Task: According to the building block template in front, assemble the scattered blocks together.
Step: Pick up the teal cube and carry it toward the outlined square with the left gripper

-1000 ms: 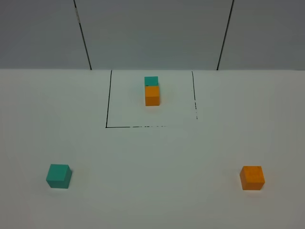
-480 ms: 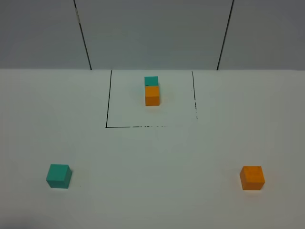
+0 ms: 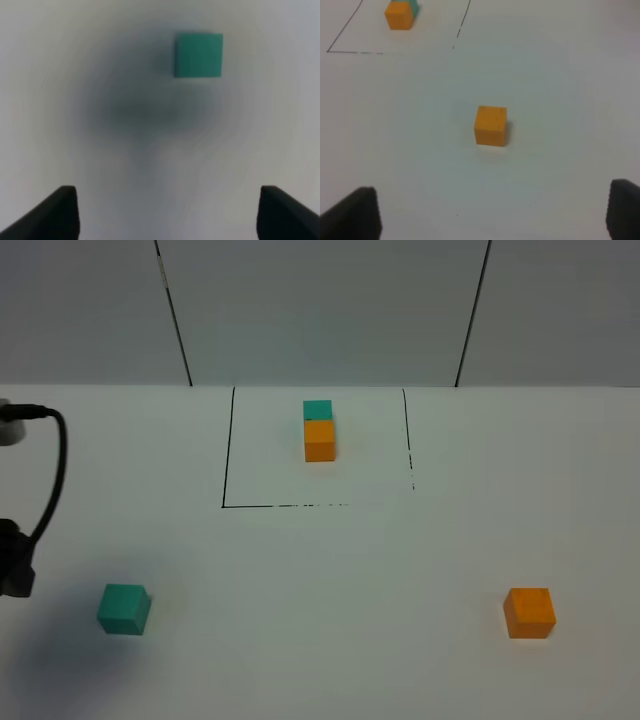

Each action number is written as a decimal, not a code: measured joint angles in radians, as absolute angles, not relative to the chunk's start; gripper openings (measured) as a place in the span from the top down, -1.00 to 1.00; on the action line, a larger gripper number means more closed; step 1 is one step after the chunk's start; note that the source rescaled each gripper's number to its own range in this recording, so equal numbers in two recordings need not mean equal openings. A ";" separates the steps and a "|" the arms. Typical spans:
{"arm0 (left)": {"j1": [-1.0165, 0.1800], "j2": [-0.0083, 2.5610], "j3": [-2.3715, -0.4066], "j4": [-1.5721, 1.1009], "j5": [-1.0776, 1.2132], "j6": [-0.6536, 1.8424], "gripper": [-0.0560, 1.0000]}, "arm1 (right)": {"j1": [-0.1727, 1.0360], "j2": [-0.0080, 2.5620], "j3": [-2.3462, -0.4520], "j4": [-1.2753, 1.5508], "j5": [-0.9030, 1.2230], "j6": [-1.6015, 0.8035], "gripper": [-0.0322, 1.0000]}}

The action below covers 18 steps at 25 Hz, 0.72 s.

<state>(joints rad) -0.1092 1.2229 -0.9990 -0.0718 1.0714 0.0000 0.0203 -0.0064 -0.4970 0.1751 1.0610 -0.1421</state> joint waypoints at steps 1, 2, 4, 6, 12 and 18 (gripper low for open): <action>-0.126 1.254 -1.009 -0.068 1.074 0.000 -0.23 | 0.020 -0.006 -0.497 0.175 1.061 -0.142 -0.61; -0.142 1.288 -1.012 -0.063 1.070 0.000 -0.28 | 0.020 -0.006 -0.497 0.175 1.061 -0.142 -0.61; -0.162 1.343 -1.015 -0.046 1.045 -0.006 -0.40 | 0.020 -0.006 -0.497 0.175 1.061 -0.142 -0.61; -0.171 1.392 -1.017 -0.036 1.004 -0.029 -0.48 | 0.020 -0.006 -0.497 0.175 1.061 -0.142 -0.61; -0.171 1.504 -1.017 -0.021 0.936 -0.069 -0.52 | 0.020 -0.006 -0.497 0.175 1.061 -0.142 -0.61; -0.171 1.602 -1.017 -0.028 0.865 -0.075 -0.52 | 0.020 -0.006 -0.497 0.175 1.061 -0.142 -0.61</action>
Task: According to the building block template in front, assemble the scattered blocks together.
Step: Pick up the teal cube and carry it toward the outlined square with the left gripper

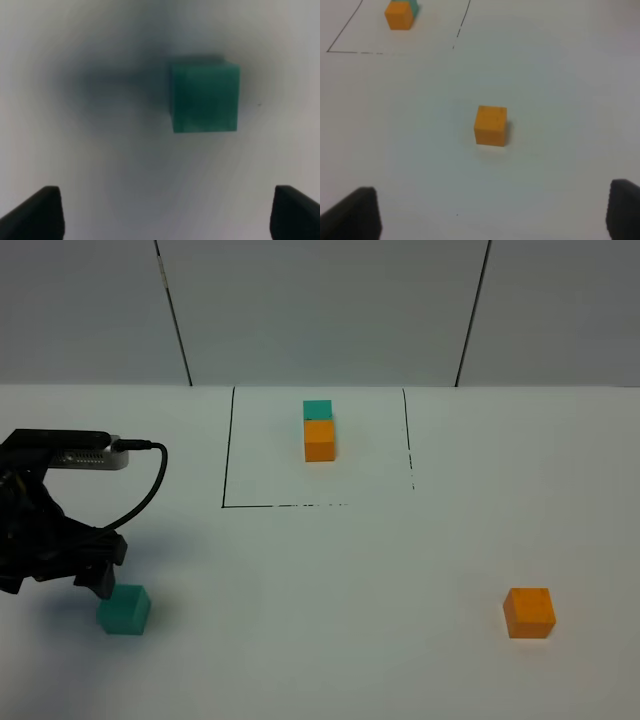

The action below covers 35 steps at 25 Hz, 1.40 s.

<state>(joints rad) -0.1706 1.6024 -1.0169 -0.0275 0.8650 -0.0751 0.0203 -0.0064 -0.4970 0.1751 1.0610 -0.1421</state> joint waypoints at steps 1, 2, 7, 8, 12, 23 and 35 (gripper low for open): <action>-0.171 1.616 -1.017 -0.029 0.855 -0.076 -0.52 | 0.020 -0.006 -0.497 0.175 1.061 -0.142 -0.61; -0.171 1.632 -1.017 -0.034 0.845 -0.076 -0.52 | 0.020 -0.006 -0.497 0.175 1.061 -0.142 -0.61; -0.174 1.710 -1.018 -0.084 0.784 -0.062 -0.52 | 0.020 -0.006 -0.497 0.175 1.061 -0.142 -0.61; -0.181 1.722 -1.018 -0.089 0.773 -0.055 -0.52 | 0.020 -0.006 -0.497 0.175 1.061 -0.142 -0.61; -0.222 1.761 -1.018 -0.082 0.740 -0.055 -0.52 | 0.020 -0.006 -0.497 0.175 1.061 -0.142 -0.61; -0.230 1.837 -1.018 -0.021 0.692 -0.145 -0.52 | 0.020 -0.006 -0.497 0.175 1.061 -0.142 -0.61; -0.230 1.910 -1.018 -0.042 0.631 -0.149 -0.45 | 0.020 -0.007 -0.497 0.175 1.061 -0.142 -0.61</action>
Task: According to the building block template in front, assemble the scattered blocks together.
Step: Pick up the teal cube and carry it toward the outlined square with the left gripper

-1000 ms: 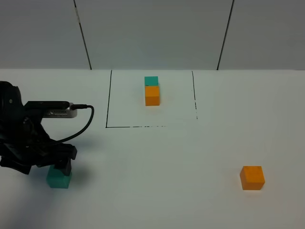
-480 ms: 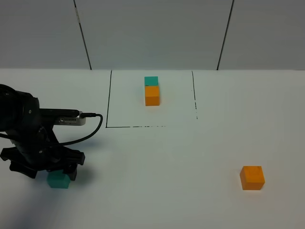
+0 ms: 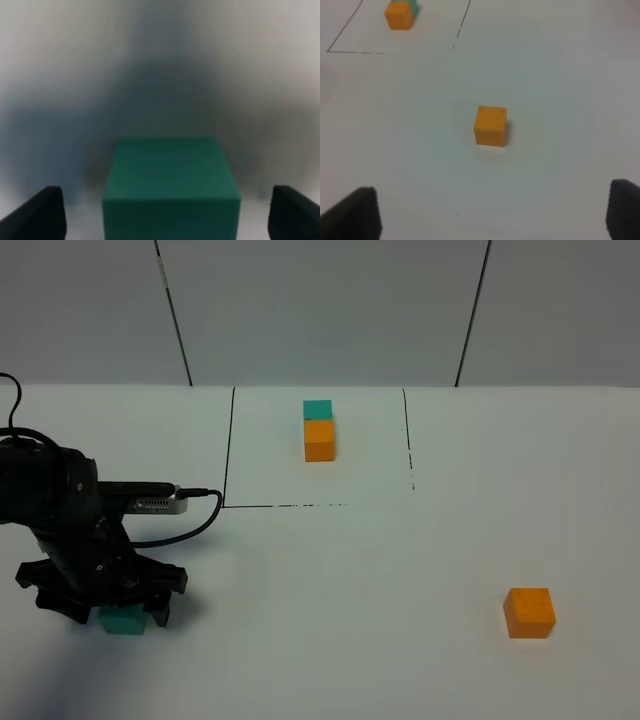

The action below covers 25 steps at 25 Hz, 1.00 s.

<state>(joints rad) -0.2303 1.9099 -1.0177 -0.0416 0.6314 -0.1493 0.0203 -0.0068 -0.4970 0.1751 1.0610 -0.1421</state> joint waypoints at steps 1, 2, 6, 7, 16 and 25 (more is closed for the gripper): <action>-0.230 1.911 -1.018 -0.043 0.626 -0.149 -0.44 | 0.020 -0.007 -0.497 0.175 1.061 -0.142 -0.61; -0.230 1.911 -1.018 -0.044 0.623 -0.149 -0.43 | 0.020 -0.007 -0.497 0.175 1.061 -0.142 -0.61; -0.230 1.915 -1.018 -0.044 0.622 -0.149 -0.42 | 0.020 -0.007 -0.497 0.175 1.061 -0.142 -0.61; -0.230 1.915 -1.016 -0.044 0.622 -0.149 -0.42 | 0.020 -0.007 -0.497 0.175 1.061 -0.142 -0.61; -0.230 1.918 -0.975 -0.044 0.578 -0.148 -0.41 | 0.020 -0.007 -0.497 0.175 1.061 -0.142 -0.61; -0.230 1.918 -0.975 -0.042 0.575 -0.148 -0.26 | 0.020 -0.007 -0.497 0.175 1.061 -0.142 -0.61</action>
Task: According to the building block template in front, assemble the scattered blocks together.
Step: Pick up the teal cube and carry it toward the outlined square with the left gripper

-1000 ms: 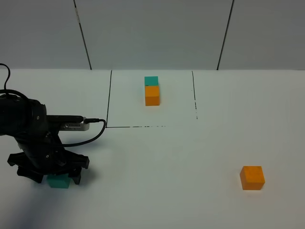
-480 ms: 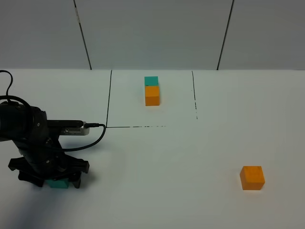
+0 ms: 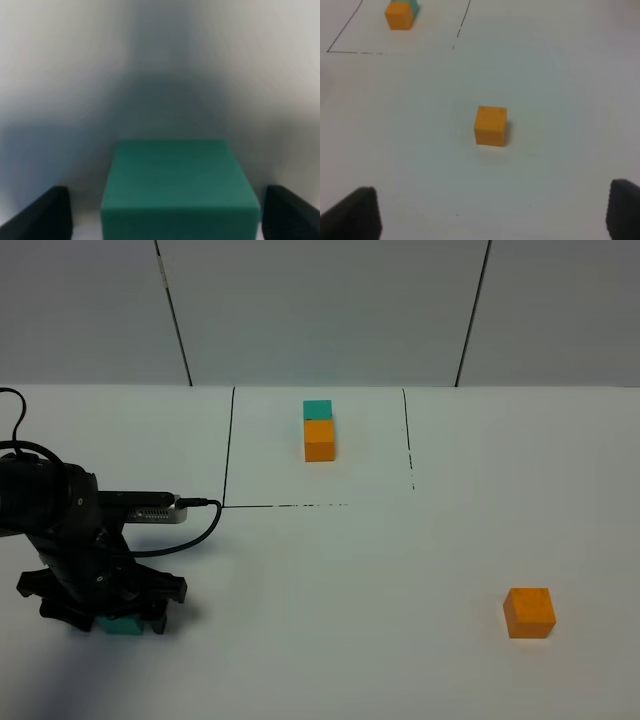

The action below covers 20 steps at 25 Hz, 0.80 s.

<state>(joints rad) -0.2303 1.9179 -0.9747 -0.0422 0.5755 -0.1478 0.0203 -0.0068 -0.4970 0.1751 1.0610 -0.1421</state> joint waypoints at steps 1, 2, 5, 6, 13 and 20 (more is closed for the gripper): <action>-0.230 1.918 -0.975 -0.042 0.571 -0.148 -0.19 | 0.020 -0.007 -0.497 0.175 1.061 -0.142 -0.61; -0.230 1.918 -0.975 -0.042 0.569 -0.148 -0.12 | 0.020 -0.007 -0.497 0.175 1.061 -0.142 -0.61; -0.230 1.918 -0.975 -0.042 0.560 -0.148 0.13 | 0.020 -0.007 -0.497 0.175 1.061 -0.142 -0.61; -0.230 1.918 -0.975 -0.042 0.556 -0.148 0.23 | 0.020 -0.007 -0.497 0.175 1.061 -0.142 -0.61; -0.230 1.918 -0.975 -0.042 0.531 -0.148 0.89 | 0.020 -0.007 -0.497 0.175 1.061 -0.142 -0.61; -0.230 1.918 -0.975 -0.042 0.520 -0.150 0.89 | 0.020 -0.007 -0.497 0.175 1.061 -0.142 -0.61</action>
<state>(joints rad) -0.2303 1.9179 -0.9747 -0.0419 0.5197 -0.1503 0.0203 -0.0068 -0.4970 0.1751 1.0610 -0.1421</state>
